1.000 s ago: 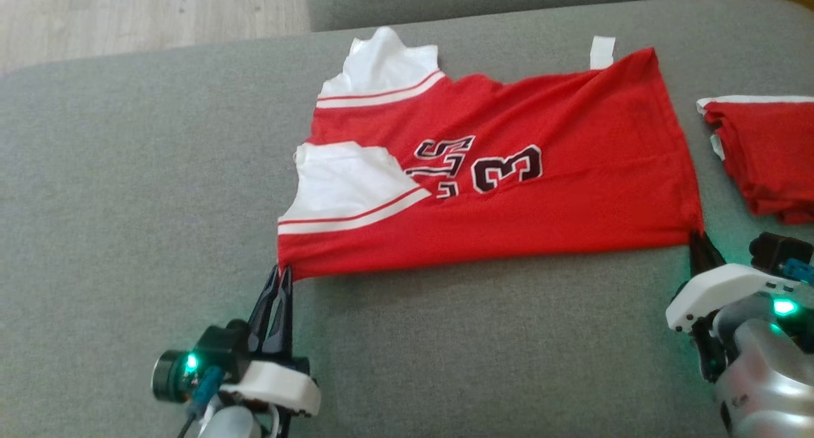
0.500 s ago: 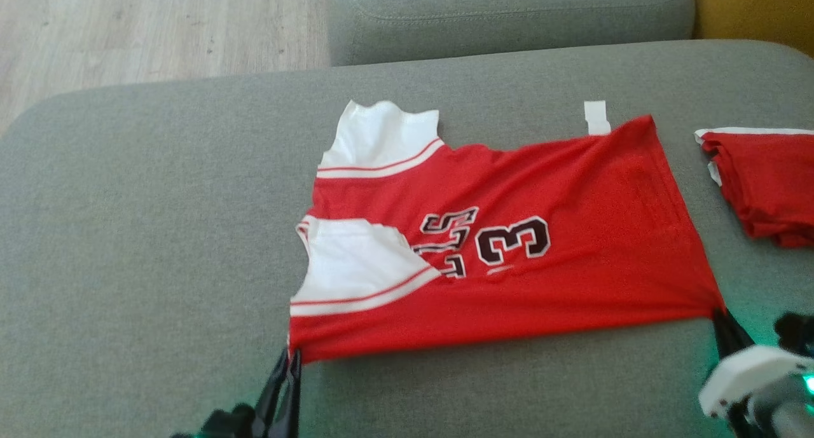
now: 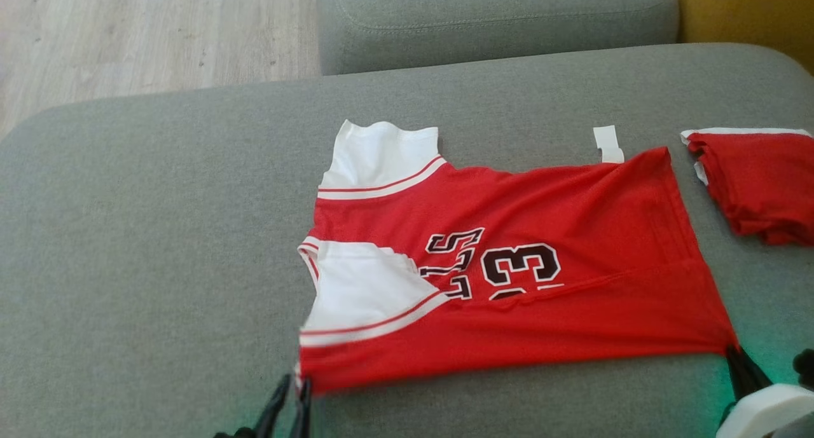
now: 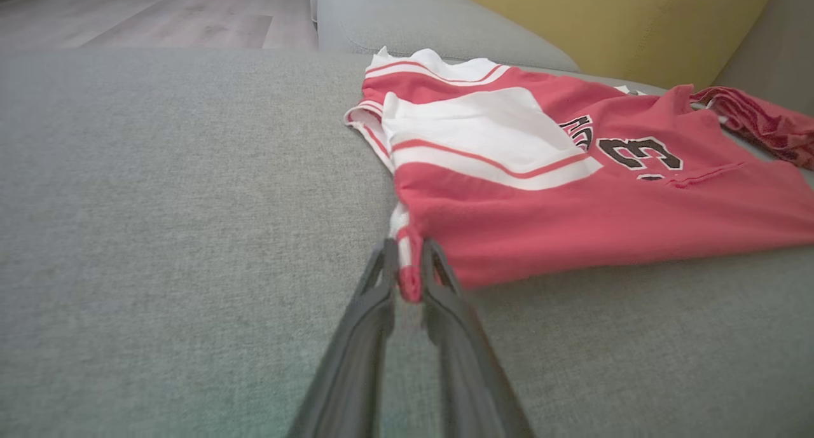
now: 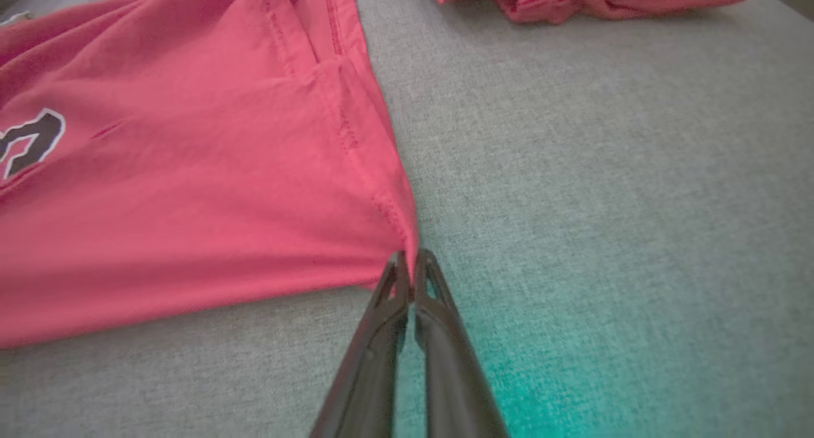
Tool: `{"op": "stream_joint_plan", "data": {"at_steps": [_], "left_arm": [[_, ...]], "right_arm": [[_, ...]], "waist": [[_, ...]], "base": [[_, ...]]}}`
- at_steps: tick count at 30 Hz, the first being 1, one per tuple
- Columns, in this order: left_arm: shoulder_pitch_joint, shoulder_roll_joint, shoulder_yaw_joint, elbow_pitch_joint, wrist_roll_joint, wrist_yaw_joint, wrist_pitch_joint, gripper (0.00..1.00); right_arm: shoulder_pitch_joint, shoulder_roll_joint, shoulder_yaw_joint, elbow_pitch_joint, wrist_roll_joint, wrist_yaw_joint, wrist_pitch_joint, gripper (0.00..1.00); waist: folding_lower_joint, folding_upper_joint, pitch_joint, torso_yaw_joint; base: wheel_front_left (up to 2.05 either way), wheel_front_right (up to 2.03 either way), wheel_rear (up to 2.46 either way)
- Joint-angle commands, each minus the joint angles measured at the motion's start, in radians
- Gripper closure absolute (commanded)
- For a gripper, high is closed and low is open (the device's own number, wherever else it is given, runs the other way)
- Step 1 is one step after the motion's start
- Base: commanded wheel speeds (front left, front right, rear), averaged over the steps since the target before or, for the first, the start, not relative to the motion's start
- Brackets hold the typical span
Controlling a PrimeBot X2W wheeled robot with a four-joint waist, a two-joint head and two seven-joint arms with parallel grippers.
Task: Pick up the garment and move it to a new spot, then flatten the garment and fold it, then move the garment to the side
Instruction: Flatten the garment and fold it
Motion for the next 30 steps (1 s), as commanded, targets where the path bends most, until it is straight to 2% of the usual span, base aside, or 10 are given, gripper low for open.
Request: {"op": "stream_joint_plan", "data": {"at_steps": [1,2,8,13,18,22,25,27,30], "left_arm": [[-0.027,0.009,0.025,-0.02,-0.005,0.002,-0.008,0.16],[-0.031,0.008,0.027,-0.016,-0.006,0.005,-0.009,0.0],[-0.073,0.026,0.059,-0.053,-0.007,0.021,-0.012,0.0],[-0.218,0.094,0.092,-0.115,0.002,0.003,0.036,0.0],[-0.452,0.172,0.079,-0.159,0.013,-0.054,0.199,0.0],[-0.663,0.225,0.037,-0.132,-0.021,-0.092,0.354,0.0],[-0.809,0.254,-0.025,-0.072,-0.098,-0.102,0.497,0.0],[-0.904,0.283,-0.11,-0.049,-0.187,-0.103,0.581,0.0],[-1.028,0.329,-0.18,0.008,-0.293,-0.103,0.666,0.0]], "right_arm": [[0.006,-0.028,0.0,-0.023,-0.008,0.006,-0.005,0.0],[0.011,-0.023,-0.014,-0.038,-0.019,0.006,-0.004,0.0],[0.039,0.003,-0.066,-0.165,-0.071,0.006,-0.013,0.0],[0.041,0.027,-0.078,-0.265,-0.095,0.006,-0.009,0.0],[0.015,0.054,-0.071,-0.339,-0.122,0.006,-0.002,0.0],[-0.014,0.074,-0.053,-0.38,-0.133,0.006,0.001,0.0],[-0.035,0.083,-0.038,-0.403,-0.133,0.006,0.002,0.0],[-0.048,0.083,-0.027,-0.417,-0.13,0.006,0.001,0.0],[-0.067,0.08,-0.008,-0.43,-0.122,0.006,-0.001,0.0]], "waist": [[0.0001,-0.0001,-0.001,-0.002],[0.0001,-0.0001,-0.001,-0.006],[0.0001,-0.0001,0.005,-0.032],[0.0001,-0.0001,0.04,-0.059],[0.0001,-0.0001,0.101,-0.099],[0.0001,-0.0001,0.169,-0.13],[0.0001,-0.0001,0.217,-0.15],[0.0001,-0.0001,0.251,-0.162],[0.0001,-0.0001,0.297,-0.181]], "base": [[0.0,0.0,0.0],[0.0,0.0,0.0],[0.0,0.0,0.0],[0.0,0.0,0.0],[0.0,0.0,0.0],[0.0,0.0,0.0],[0.0,0.0,0.0],[0.0,0.0,0.0],[0.0,0.0,0.0]]}}
